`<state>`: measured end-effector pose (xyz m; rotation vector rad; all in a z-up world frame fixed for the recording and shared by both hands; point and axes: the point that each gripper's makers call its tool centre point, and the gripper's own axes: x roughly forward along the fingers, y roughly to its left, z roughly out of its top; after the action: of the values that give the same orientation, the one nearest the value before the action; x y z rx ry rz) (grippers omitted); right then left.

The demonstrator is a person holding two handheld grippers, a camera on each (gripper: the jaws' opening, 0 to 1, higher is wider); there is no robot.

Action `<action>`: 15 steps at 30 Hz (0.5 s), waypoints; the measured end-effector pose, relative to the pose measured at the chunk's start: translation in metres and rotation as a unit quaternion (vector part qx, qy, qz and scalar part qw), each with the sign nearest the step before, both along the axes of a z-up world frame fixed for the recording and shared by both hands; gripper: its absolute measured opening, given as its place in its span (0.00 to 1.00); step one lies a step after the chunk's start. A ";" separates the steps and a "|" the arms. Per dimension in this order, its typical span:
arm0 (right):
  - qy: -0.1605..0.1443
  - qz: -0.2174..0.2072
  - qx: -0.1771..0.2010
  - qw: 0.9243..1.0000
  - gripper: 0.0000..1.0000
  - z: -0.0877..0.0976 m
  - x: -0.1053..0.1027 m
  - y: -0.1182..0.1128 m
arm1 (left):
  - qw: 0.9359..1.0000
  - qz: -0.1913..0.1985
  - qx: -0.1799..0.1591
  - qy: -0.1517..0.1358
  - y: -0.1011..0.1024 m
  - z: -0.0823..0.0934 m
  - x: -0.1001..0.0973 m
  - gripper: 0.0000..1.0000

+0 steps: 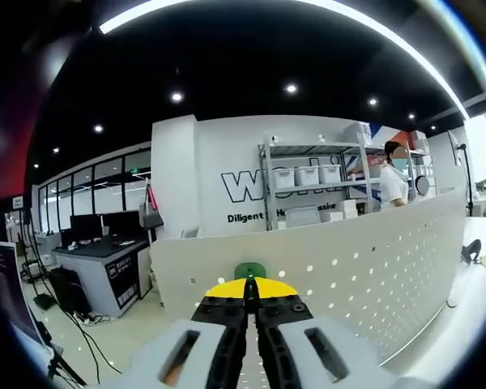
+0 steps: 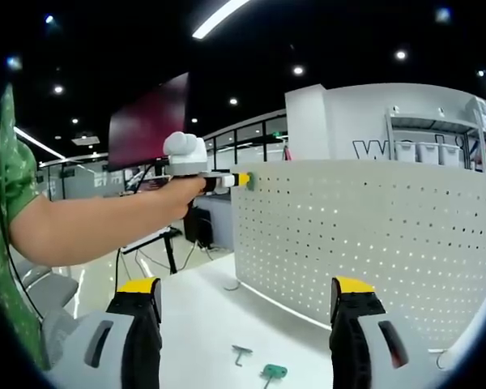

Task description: Insert the hook assembly into the mounting plate slot until the hook locks in place.

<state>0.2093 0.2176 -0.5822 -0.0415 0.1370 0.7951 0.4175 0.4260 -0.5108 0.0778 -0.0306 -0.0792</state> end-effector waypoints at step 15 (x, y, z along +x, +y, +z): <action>0.000 0.001 -0.004 1.000 0.87 -0.001 0.001 0.001 | 1.000 0.000 0.003 -0.003 0.000 -0.001 -0.001 0.02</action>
<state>0.2107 0.2188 -0.5827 -0.0487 0.1394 0.7975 0.4162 0.4261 -0.5115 0.0847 -0.0354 -0.0781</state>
